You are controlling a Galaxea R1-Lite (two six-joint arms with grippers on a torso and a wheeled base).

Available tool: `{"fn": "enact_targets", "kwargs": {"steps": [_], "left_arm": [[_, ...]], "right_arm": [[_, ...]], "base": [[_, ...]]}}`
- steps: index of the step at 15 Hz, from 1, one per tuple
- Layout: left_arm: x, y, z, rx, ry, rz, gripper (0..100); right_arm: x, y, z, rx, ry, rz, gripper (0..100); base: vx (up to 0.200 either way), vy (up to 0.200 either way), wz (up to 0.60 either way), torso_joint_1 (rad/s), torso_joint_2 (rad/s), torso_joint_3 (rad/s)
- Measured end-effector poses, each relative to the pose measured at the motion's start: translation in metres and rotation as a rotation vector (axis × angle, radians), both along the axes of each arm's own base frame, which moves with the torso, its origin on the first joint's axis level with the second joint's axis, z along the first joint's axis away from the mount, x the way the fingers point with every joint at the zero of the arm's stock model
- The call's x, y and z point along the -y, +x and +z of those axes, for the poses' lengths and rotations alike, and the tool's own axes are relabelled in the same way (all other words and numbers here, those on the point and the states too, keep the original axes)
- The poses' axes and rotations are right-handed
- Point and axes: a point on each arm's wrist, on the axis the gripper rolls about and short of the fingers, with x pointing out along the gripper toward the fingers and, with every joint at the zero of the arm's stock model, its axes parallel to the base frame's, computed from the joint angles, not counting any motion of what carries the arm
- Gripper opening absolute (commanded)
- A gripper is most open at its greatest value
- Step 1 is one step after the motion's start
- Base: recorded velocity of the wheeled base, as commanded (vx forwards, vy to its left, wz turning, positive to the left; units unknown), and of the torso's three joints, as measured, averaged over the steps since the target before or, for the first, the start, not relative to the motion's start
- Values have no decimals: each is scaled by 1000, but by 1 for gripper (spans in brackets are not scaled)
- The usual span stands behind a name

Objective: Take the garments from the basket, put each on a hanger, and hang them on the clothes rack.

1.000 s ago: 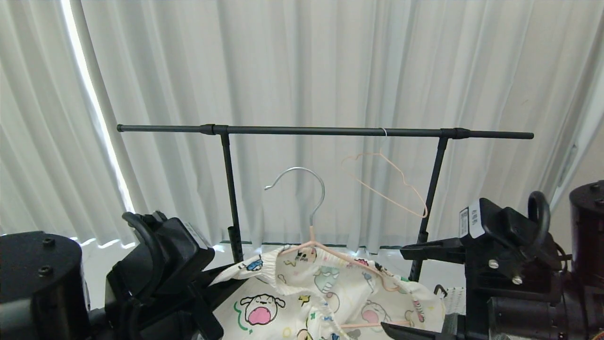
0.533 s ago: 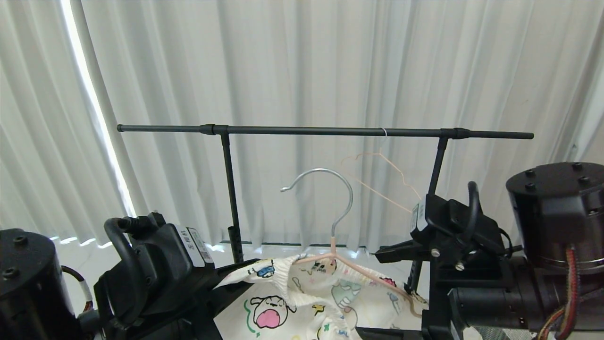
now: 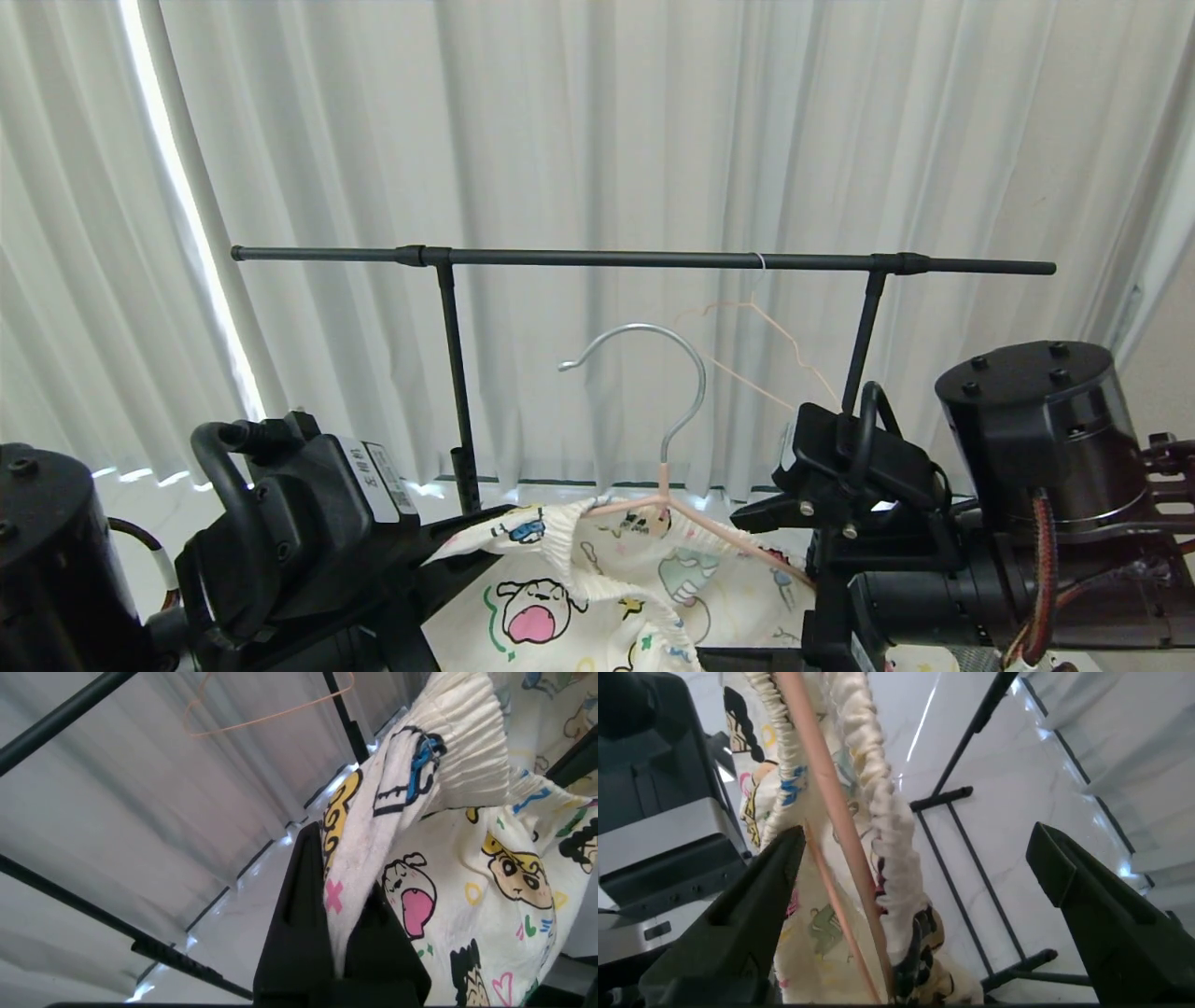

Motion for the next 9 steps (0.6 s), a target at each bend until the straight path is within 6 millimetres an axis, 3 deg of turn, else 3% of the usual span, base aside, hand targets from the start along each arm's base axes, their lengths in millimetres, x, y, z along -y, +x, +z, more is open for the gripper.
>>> {"fn": "enact_targets", "kwargs": {"steps": [9], "left_arm": [[0, 0, 0, 1, -3, -4, 0]], "right_arm": [[4, 8, -1, 46, -17, -9, 0]], "base": [[0, 0, 0, 0, 0, 0]]}}
